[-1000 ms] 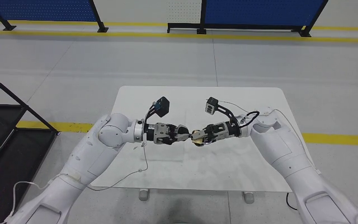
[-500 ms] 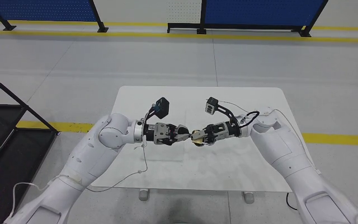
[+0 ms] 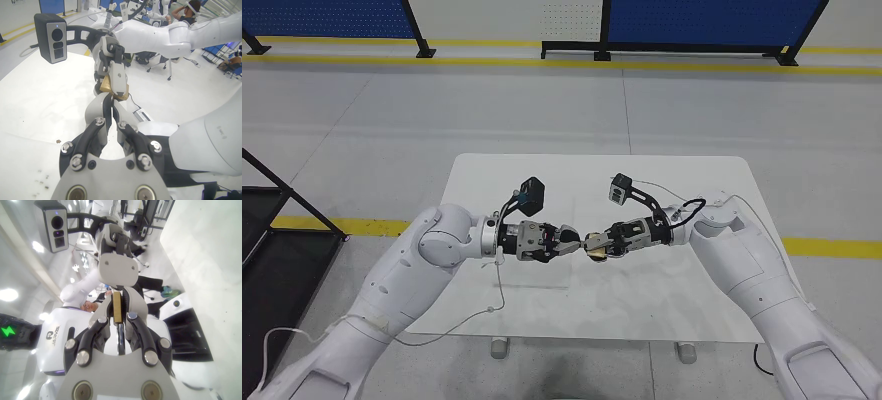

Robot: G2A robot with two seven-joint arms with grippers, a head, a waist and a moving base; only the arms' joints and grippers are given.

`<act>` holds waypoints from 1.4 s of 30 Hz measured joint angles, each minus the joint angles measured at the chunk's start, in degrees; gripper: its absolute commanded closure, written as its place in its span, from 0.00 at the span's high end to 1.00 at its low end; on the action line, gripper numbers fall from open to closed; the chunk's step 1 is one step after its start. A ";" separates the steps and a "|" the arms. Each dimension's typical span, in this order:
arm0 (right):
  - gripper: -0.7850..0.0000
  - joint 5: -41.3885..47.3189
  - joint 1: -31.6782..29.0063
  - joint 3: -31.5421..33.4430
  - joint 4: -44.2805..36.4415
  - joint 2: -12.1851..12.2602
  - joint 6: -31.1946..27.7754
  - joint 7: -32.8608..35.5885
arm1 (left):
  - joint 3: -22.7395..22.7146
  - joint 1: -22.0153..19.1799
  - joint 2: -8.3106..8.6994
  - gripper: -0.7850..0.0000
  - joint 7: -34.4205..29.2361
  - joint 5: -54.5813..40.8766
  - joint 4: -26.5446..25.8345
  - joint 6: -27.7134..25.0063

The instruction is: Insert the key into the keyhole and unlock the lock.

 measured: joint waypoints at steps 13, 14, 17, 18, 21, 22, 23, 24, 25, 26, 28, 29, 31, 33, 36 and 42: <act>0.00 0.00 0.00 0.00 0.00 0.00 0.00 0.00 | -0.61 1.20 0.00 0.00 4.58 5.18 -1.22 -0.33; 0.00 0.00 0.00 0.00 0.00 0.00 0.00 0.00 | -0.64 1.24 0.00 0.00 4.80 5.50 -1.30 -0.23; 0.00 0.00 0.00 0.00 0.00 0.00 0.00 0.00 | -0.68 1.36 -0.01 0.00 5.42 6.75 -1.61 0.11; 0.00 0.00 0.00 0.00 0.00 0.00 0.00 0.00 | -0.66 1.42 -0.02 0.00 5.64 7.04 -1.67 0.17; 0.00 0.00 0.00 0.00 0.00 0.00 0.00 0.00 | -0.68 1.52 -0.04 0.00 6.39 8.12 -1.83 0.20; 0.00 0.00 0.00 0.00 0.00 0.00 0.00 0.00 | -0.72 1.57 -0.05 0.00 6.69 8.66 -1.88 0.23; 0.00 0.00 0.00 0.00 0.00 0.00 0.00 0.00 | -0.75 1.61 -0.06 0.00 6.94 9.06 -1.92 0.28; 0.00 0.00 0.00 0.00 0.00 0.00 0.00 0.00 | -0.78 1.65 -0.06 0.00 7.21 9.45 -1.97 0.34; 0.00 0.00 0.00 0.00 0.00 0.00 0.00 -0.01 | -0.84 1.71 -0.07 0.00 7.56 9.97 -2.04 0.40; 0.00 0.00 0.00 0.00 0.00 0.00 0.00 -0.01 | -0.88 1.76 -0.08 0.00 7.82 10.33 -2.10 0.41; 0.00 0.00 0.00 0.00 0.00 0.00 0.00 -0.01 | -1.00 1.87 -0.08 0.00 8.46 11.14 -2.24 0.33; 0.00 0.00 0.00 0.00 0.00 0.00 0.00 -0.01 | -1.08 1.92 -0.08 0.00 8.73 11.56 -2.32 0.27; 0.00 0.00 0.00 0.00 0.00 0.00 0.00 -0.01 | -1.22 2.12 -0.07 0.00 9.34 12.43 -2.49 0.13; 0.00 0.00 0.00 0.00 0.00 0.00 0.00 -0.01 | -1.35 2.26 -0.06 0.00 9.77 13.13 -2.63 0.06; 0.00 0.00 0.00 0.00 0.00 0.00 0.00 -0.01 | -1.51 2.48 -0.04 0.00 10.38 14.23 -2.85 0.25; 0.00 0.00 0.00 0.00 0.00 0.00 0.00 0.00 | -1.54 2.81 -0.05 0.00 11.46 15.61 -3.12 0.24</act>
